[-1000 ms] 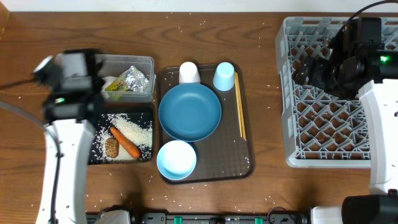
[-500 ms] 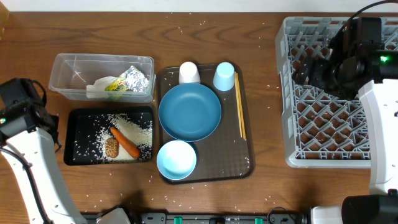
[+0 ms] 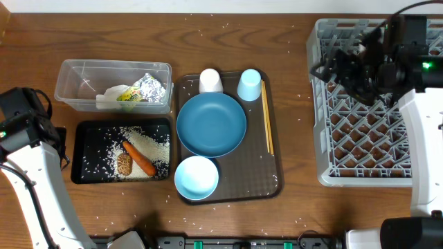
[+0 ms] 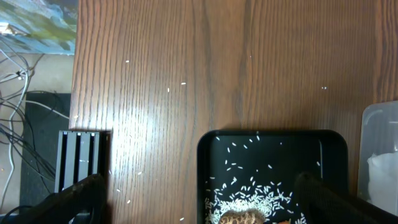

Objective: Sort waste into correct bins and load items into the dishwasher rack
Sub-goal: 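Move the right gripper from the rack to the light-blue bowl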

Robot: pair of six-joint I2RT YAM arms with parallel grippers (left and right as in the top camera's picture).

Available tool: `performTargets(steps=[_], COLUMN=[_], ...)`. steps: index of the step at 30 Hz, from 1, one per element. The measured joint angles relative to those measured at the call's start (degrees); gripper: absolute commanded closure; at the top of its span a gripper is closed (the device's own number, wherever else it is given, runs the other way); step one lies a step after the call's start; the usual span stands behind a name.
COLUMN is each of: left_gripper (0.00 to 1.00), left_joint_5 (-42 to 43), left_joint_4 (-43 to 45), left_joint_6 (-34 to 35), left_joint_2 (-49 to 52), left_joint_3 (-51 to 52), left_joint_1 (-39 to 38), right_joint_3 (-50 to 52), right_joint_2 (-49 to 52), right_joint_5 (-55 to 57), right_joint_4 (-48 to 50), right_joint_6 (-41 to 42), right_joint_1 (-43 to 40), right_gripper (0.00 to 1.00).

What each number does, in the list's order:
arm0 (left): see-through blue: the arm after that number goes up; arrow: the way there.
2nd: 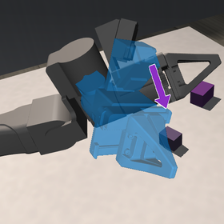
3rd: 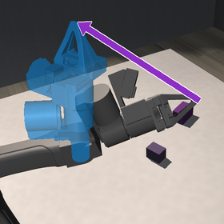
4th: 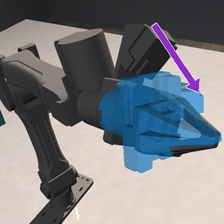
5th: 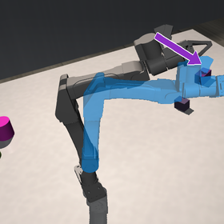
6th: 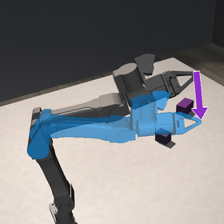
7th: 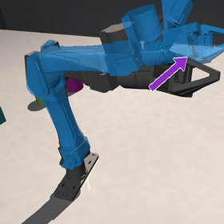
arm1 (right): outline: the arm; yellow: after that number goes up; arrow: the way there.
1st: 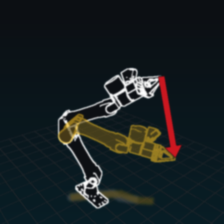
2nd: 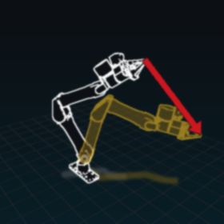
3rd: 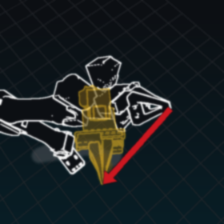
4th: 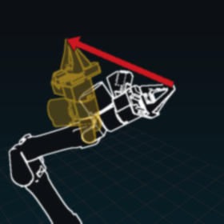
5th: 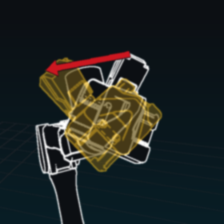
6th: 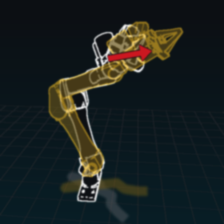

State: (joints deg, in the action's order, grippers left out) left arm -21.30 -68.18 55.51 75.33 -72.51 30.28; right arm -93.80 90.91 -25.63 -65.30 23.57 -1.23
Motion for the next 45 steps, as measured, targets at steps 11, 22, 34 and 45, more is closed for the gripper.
performTargets(steps=[11,22,34,45], left_gripper=[0.02,0.02,0.02,0.02], left_joint_5=[0.0,0.0,0.0,0.0], left_joint_4=[0.0,0.0,0.0,0.0], left_joint_6=[0.0,0.0,0.0,0.0], left_joint_2=[0.0,0.0,0.0,0.0], left_joint_3=[0.0,0.0,0.0,0.0], left_joint_1=[0.0,0.0,0.0,0.0], right_joint_3=[0.1,0.2,0.5,0.6], right_joint_2=[1.2,11.8,24.6,28.5], right_joint_5=[-4.0,16.2,17.9,19.9], right_joint_4=[-0.3,1.3,3.8,6.6], right_joint_6=[-14.0,-9.5,-7.4,-4.9], right_joint_1=[31.5,60.5,70.1,71.7], right_gripper=[0.01,0.12,0.32,0.39])
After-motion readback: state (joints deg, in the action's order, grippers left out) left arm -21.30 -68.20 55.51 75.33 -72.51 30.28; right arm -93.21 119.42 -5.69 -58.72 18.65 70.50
